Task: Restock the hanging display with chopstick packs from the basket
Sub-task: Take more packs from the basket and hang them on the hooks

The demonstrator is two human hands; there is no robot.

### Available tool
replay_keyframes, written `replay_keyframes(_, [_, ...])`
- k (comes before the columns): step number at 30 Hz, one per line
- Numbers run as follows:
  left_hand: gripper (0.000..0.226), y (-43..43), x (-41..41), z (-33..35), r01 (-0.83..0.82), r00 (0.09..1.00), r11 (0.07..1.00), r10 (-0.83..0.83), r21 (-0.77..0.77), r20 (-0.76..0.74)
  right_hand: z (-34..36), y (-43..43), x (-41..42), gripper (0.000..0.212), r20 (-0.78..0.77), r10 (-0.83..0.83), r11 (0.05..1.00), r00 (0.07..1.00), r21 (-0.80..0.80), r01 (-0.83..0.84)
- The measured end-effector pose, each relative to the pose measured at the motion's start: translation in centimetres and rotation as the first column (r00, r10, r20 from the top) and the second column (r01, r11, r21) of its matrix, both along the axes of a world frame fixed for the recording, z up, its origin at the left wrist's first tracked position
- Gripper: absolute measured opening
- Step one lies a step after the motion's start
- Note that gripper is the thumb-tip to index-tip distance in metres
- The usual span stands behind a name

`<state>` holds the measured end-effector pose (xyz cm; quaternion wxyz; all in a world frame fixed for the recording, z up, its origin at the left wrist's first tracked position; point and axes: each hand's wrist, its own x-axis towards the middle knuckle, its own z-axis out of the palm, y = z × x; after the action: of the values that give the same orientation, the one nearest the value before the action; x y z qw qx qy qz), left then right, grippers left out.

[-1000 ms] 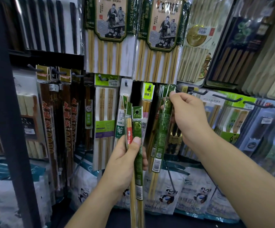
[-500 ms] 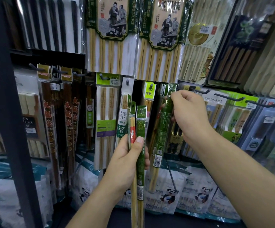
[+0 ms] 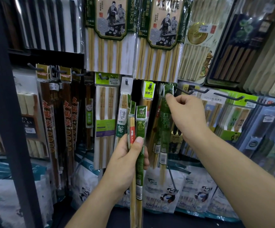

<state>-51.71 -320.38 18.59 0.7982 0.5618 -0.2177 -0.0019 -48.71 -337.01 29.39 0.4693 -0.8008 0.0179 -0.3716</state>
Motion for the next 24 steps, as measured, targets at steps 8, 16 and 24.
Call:
replay_keyframes(8, [0.031, -0.2, -0.1, 0.1, -0.012, 1.0, 1.0, 0.012, 0.003, 0.02, -2.1, 0.7, -2.3, 0.041, -0.031, 0.053, 0.996, 0.998, 0.08, -0.051])
replay_keyframes(16, [0.02, -0.7, -0.4, 0.0, -0.05, 0.998, 0.999, 0.05, 0.009, 0.034, -2.3, 3.2, -4.4, 0.021, -0.036, 0.252, 0.966, 0.967, -0.048, -0.253])
replay_keyframes(24, [0.03, -0.3, -0.4, 0.2, -0.019, 0.999, 0.999, 0.02, 0.031, -0.031, 1.0, 1.2, -2.4, 0.027, 0.031, 0.124, 0.975, 0.992, 0.18, -0.128])
